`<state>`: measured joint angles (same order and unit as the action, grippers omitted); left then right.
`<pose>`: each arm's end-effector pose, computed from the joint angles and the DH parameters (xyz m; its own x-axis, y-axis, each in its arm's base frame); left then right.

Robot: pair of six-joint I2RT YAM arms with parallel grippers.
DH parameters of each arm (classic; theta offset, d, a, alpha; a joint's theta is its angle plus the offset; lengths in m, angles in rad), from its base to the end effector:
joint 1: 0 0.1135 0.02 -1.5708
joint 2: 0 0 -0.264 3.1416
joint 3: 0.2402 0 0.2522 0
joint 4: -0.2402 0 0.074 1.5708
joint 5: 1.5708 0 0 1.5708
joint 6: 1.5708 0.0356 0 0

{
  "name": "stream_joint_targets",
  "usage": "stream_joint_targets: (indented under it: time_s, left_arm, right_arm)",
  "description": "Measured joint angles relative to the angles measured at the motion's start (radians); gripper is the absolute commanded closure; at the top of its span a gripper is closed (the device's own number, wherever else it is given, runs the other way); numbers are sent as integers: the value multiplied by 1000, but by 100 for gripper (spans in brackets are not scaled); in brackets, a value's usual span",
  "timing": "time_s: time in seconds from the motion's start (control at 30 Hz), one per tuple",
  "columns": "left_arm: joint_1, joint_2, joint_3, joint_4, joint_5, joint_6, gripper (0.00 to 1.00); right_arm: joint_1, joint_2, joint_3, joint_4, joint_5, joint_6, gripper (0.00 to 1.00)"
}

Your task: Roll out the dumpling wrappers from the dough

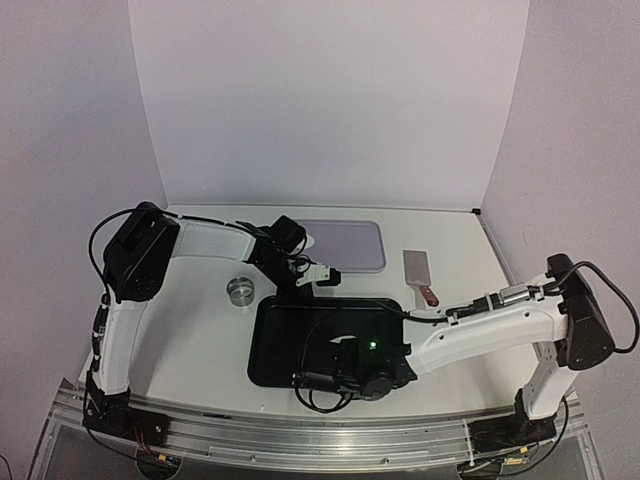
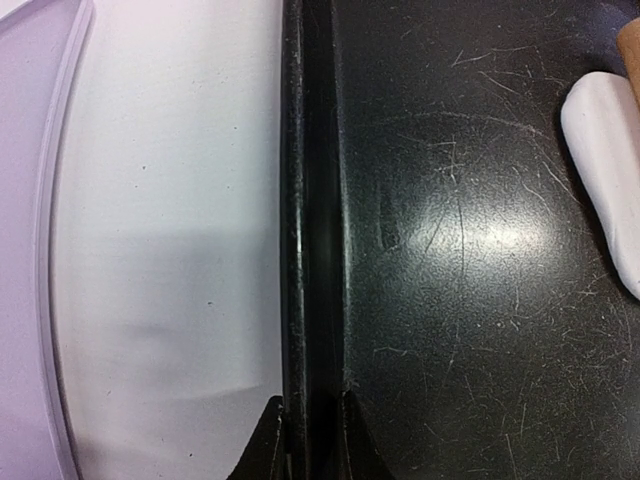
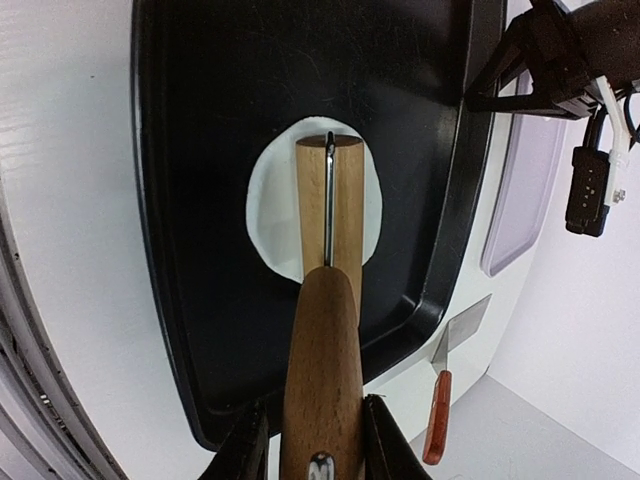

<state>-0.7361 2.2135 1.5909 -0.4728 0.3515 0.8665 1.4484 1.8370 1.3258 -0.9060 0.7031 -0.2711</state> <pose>0.3337 -0.3189 0.1352 0.1427 0.8361 -0.5297 0.9859 -0.0729 0.1506 0.0653 0.3425 0.2007 0.0833 -0.9962 0.0237 -0.7502 -0.0783 -0.6566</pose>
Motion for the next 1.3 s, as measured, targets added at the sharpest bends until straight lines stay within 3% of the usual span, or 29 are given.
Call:
stream_joint_targets:
  time_s: [0.37,0.83,1.13,1.3]
  left_arm:
    - [2,0,0,3,-10,-3,100]
    - [2,0,0,4,-11,-4,100]
    - [3,0,0,6,-12,-4,100]
    - [3,0,0,6,-12,-5,100]
  right_arm:
    - [-115,30,31,71,-6,-69,100]
    - [5,11,-5,4,29,22,100]
    - [-122,30,19,83,14,-52,100]
    - [-133,40,19,101,28,-42,100]
